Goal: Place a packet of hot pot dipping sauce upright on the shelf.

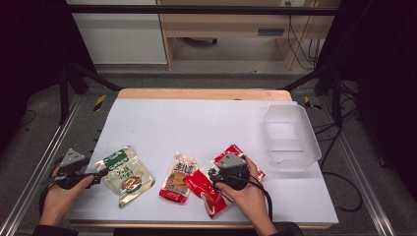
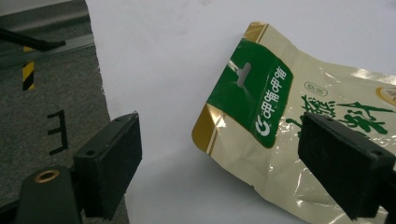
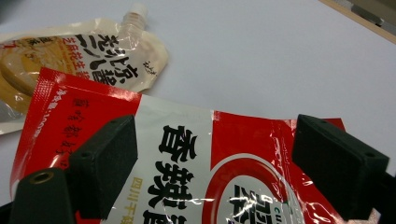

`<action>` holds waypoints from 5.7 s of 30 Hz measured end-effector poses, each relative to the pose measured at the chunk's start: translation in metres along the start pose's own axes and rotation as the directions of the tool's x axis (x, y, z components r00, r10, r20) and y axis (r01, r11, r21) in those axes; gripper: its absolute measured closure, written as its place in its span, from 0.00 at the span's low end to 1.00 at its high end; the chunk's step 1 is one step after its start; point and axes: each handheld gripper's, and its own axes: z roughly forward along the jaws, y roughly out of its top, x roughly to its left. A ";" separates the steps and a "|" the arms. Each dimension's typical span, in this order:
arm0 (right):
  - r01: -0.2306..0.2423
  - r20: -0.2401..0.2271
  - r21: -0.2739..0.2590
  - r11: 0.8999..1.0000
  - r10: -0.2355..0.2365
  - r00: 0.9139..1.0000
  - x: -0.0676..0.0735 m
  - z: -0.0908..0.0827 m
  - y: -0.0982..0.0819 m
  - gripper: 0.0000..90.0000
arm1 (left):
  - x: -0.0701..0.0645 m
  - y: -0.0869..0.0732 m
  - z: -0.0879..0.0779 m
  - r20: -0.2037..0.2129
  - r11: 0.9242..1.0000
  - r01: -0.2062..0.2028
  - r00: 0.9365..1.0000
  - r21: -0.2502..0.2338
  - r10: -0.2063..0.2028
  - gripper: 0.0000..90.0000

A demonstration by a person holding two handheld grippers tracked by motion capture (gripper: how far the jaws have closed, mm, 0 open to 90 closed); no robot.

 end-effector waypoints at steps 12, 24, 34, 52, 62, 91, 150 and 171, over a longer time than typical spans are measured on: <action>-0.002 0.017 0.013 1.000 0.001 1.000 -0.003 0.000 -0.002 0.16 | -0.001 -0.002 0.007 0.052 0.999 -0.001 0.999 0.038 0.000 0.18; 0.003 0.021 0.025 1.000 -0.004 1.000 -0.003 0.001 -0.002 0.16 | -0.003 -0.001 0.009 0.087 0.999 -0.010 0.996 0.046 0.006 0.30; 0.015 0.024 0.029 0.999 -0.016 1.000 -0.003 0.001 -0.002 0.16 | -0.005 -0.001 0.009 0.108 0.998 -0.028 0.994 0.059 0.021 0.40; 0.032 0.030 0.023 0.999 -0.033 0.999 -0.004 0.001 -0.002 0.15 | -0.009 0.006 -0.009 0.141 0.997 -0.063 0.988 0.043 0.056 0.97; 0.024 0.038 0.035 0.999 -0.025 0.999 -0.008 0.000 -0.002 0.12 | -0.017 0.015 -0.031 0.123 0.996 -0.071 0.989 -0.059 0.078 0.99; -0.011 0.029 -0.041 0.999 0.012 1.000 -0.017 -0.013 -0.003 0.10 | -0.083 0.130 -0.094 0.174 0.912 -0.390 0.897 -0.125 0.407 1.00; 0.434 -0.232 0.111 0.894 -0.401 0.886 -0.031 -0.068 0.133 0.15 | -0.175 0.205 -0.046 0.367 0.782 -0.606 0.700 -0.150 0.613 1.00; 0.490 -0.304 0.084 0.868 -0.446 0.842 -0.024 -0.058 0.138 0.50 | -0.205 0.206 -0.034 0.421 0.743 -0.648 0.634 -0.167 0.648 1.00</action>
